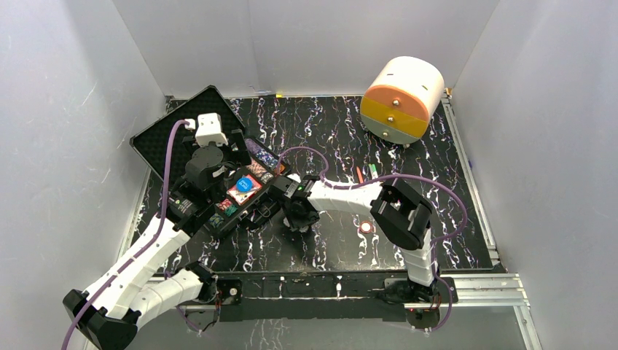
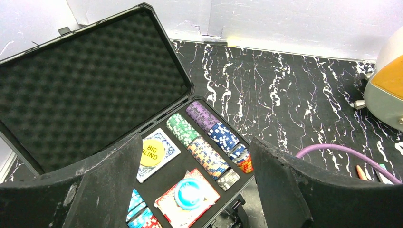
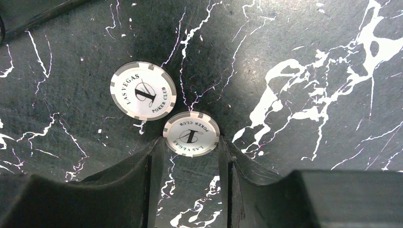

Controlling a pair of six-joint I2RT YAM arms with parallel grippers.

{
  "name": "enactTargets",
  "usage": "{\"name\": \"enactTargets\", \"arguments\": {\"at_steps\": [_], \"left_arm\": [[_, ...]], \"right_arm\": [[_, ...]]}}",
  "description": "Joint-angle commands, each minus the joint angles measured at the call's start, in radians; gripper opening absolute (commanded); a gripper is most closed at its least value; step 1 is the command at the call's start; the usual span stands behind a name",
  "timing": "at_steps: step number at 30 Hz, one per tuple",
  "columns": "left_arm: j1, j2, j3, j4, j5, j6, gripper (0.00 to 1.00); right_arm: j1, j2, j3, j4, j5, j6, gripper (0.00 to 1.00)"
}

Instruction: Pack up texas hold em set

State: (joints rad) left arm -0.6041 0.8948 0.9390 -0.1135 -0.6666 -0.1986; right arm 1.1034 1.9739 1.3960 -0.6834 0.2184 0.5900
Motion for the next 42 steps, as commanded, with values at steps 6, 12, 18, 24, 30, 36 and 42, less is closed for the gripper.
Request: {"name": "enactTargets", "arguments": {"at_steps": [6, 12, 18, 24, 30, 36, 42], "left_arm": [[0.003, -0.006, -0.002, 0.008, -0.031, 0.013, 0.82], [0.004, -0.011, -0.002, 0.008, -0.036, 0.019, 0.82], [0.003, -0.016, 0.002, 0.011, -0.044, 0.030, 0.83], [0.004, -0.025, 0.003, 0.012, -0.058, 0.036, 0.83], [0.004, -0.033, 0.006, 0.012, -0.063, 0.041, 0.83], [0.004, -0.036, 0.004, 0.008, -0.068, 0.044, 0.83], [0.004, -0.036, 0.002, 0.004, -0.070, 0.049, 0.83]], "right_arm": [[0.003, -0.008, -0.003, -0.017, 0.049, -0.003, 0.47], [0.003, -0.072, -0.001, 0.014, 0.065, -0.012, 0.49], [0.004, -0.079, 0.021, 0.031, 0.049, -0.021, 0.49], [0.006, -0.066, 0.051, 0.073, 0.016, -0.050, 0.49], [0.010, -0.020, 0.098, 0.084, 0.002, -0.072, 0.50], [0.010, 0.024, 0.139, 0.090, -0.012, -0.085, 0.50], [0.010, 0.060, 0.165, 0.075, -0.020, -0.088, 0.51]]}}
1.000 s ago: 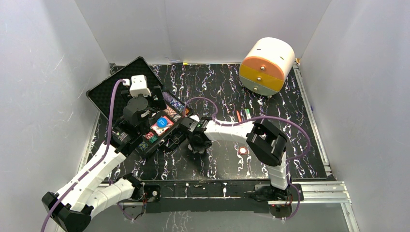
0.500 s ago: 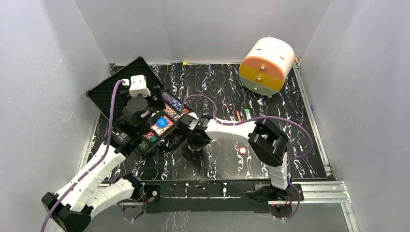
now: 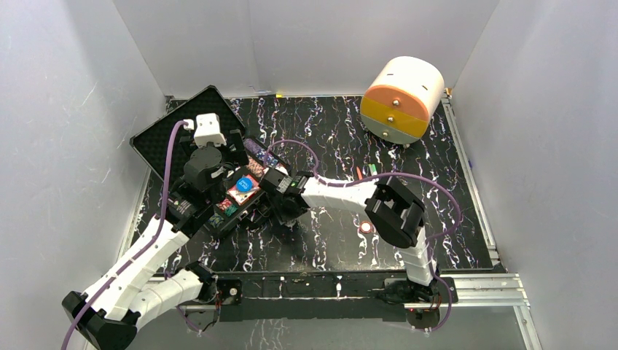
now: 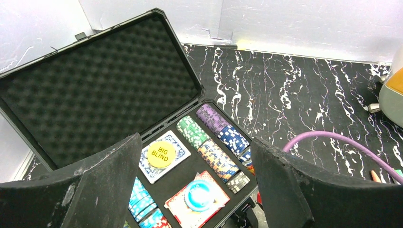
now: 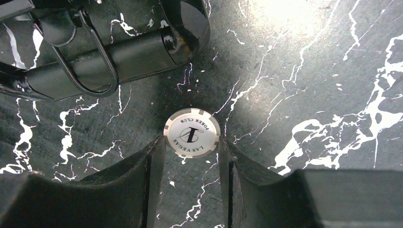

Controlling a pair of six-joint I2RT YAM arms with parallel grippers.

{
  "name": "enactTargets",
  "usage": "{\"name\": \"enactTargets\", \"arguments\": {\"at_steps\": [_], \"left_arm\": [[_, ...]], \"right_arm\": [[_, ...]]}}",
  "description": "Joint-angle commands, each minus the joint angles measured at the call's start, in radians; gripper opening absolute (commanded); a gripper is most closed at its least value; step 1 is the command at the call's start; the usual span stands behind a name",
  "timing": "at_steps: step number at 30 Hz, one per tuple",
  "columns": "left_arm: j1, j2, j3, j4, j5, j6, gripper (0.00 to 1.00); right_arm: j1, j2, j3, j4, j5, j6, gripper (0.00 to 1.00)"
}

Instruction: Pack up texas hold em set

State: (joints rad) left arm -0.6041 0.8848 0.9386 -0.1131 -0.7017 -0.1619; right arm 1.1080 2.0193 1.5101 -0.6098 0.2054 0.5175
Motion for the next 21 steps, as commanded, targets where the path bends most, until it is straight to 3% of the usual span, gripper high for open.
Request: {"name": "enactTargets", "arguments": {"at_steps": [1, 8, 16, 21], "left_arm": [[0.004, -0.027, 0.002, 0.004, -0.035, 0.013, 0.83], [0.004, -0.026, -0.004, 0.006, -0.036, 0.017, 0.84], [0.004, -0.029, -0.003, 0.006, -0.038, 0.021, 0.84], [0.004, -0.026, -0.003, 0.007, -0.038, 0.021, 0.84]], "right_arm": [[0.005, 0.016, 0.050, -0.001, -0.010, -0.016, 0.51], [0.006, 0.026, 0.043, -0.011, -0.014, -0.017, 0.54], [0.006, 0.039, 0.059, -0.031, -0.010, -0.018, 0.65], [0.006, 0.068, 0.070, -0.040, -0.012, -0.022, 0.65]]}}
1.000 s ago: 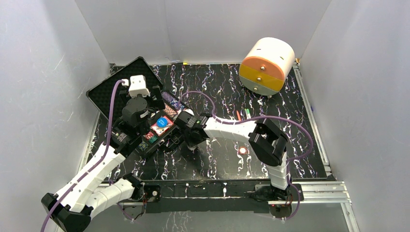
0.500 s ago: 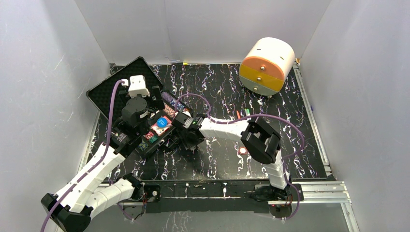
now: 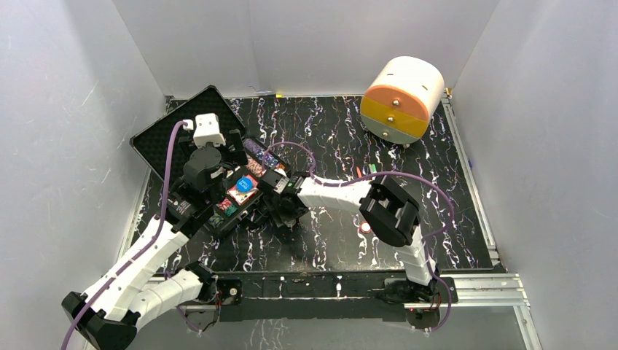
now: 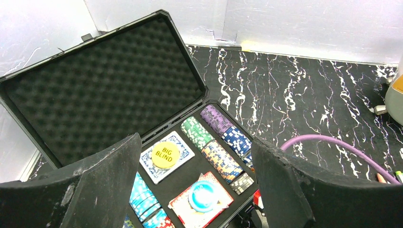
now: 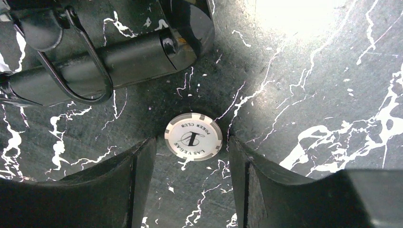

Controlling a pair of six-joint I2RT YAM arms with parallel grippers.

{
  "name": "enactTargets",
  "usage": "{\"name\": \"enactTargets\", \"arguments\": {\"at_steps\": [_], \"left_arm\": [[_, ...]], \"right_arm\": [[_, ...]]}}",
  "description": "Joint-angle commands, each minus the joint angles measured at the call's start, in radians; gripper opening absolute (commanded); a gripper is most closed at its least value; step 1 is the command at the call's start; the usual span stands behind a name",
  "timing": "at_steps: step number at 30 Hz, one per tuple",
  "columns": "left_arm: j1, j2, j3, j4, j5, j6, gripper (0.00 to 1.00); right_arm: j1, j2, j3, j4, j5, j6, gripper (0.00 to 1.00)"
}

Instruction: Pack up texas hold em set

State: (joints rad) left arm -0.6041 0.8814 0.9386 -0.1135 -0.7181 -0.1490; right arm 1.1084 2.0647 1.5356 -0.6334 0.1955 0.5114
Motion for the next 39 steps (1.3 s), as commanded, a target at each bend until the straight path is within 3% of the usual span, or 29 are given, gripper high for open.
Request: {"name": "enactTargets", "arguments": {"at_steps": [1, 4, 8, 12, 22, 29, 33, 39], "left_arm": [[0.004, -0.022, -0.003, 0.009, -0.022, 0.008, 0.84], [0.004, -0.020, -0.001, 0.009, -0.021, 0.009, 0.84], [0.004, -0.019, 0.001, 0.008, -0.021, 0.009, 0.84], [0.004, -0.019, -0.005, 0.000, -0.010, -0.008, 0.84], [0.004, -0.010, -0.025, -0.109, 0.057, -0.160, 0.86], [0.004, 0.001, -0.083, -0.183, 0.265, -0.317, 0.98], [0.004, -0.027, -0.178, -0.091, 0.452, -0.331, 0.98], [0.004, 0.026, -0.246, 0.096, 0.845, -0.269, 0.93]], "right_arm": [[0.005, 0.027, 0.044, -0.017, -0.002, -0.016, 0.65], [0.005, 0.046, 0.041, -0.020, 0.000, -0.015, 0.62], [0.005, 0.051, 0.035, -0.034, 0.023, 0.001, 0.43], [0.005, 0.014, 0.008, -0.026, 0.083, 0.036, 0.34], [-0.008, -0.211, -0.110, 0.098, 0.175, 0.122, 0.35], [-0.090, -0.399, -0.231, 0.197, 0.138, 0.228, 0.36], [-0.171, -0.492, -0.300, 0.262, 0.085, 0.309, 0.37], [-0.251, -0.580, -0.328, 0.320, 0.051, 0.476, 0.37]]}}
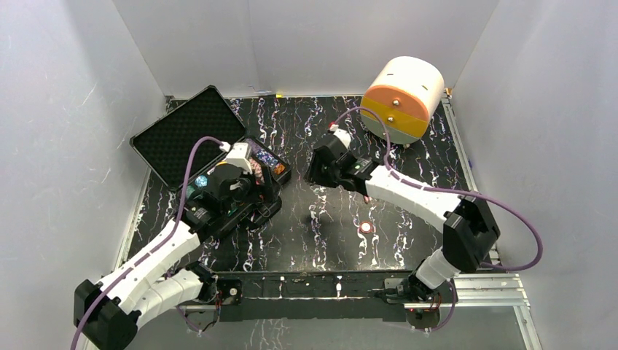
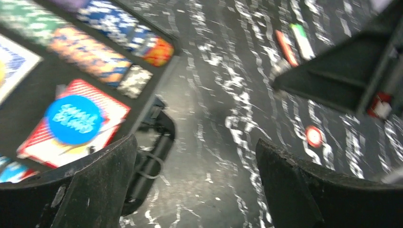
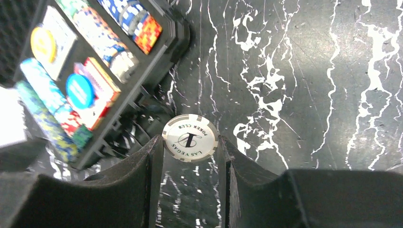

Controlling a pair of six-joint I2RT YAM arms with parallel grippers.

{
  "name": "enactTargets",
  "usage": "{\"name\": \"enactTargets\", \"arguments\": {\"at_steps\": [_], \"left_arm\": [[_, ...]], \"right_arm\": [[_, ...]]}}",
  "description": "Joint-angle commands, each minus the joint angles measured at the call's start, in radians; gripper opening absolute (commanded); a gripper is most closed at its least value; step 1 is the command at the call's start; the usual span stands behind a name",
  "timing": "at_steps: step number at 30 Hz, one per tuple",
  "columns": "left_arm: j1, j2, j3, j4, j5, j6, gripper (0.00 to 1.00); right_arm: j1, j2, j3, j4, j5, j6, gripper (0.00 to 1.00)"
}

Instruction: Pack up texas hold em set

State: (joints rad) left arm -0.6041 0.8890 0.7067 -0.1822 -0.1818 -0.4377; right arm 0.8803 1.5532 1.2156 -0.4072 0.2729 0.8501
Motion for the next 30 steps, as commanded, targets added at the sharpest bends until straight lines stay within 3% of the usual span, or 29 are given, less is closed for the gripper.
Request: {"name": "enactTargets", "arguments": {"at_steps": [1, 4, 16, 21, 30], "left_arm": [[0.003, 0.035, -0.022, 0.196, 0.341, 0.006, 0.92], [0.004, 0.076, -0.053, 0.315, 0.396, -0.051, 0.88], [0.003, 0.210, -0.144, 0.768, 0.399, -0.222, 0.78], [0.002, 0.226, -0.148, 0.824, 0.392, -0.239, 0.78], [0.002, 0.229, -0.173, 0.880, 0.321, -0.283, 0.43]], "right_arm": [[-0.029, -0.079, -0.011, 0.104, -0.032, 0.156, 0.37], [-0.044, -0.104, -0.011, 0.114, -0.045, 0.226, 0.37], [-0.072, -0.166, -0.075, 0.190, -0.178, 0.409, 0.38], [-0.072, -0.161, -0.085, 0.213, -0.212, 0.423, 0.38], [-0.073, -0.150, -0.110, 0.252, -0.279, 0.493, 0.39]]}}
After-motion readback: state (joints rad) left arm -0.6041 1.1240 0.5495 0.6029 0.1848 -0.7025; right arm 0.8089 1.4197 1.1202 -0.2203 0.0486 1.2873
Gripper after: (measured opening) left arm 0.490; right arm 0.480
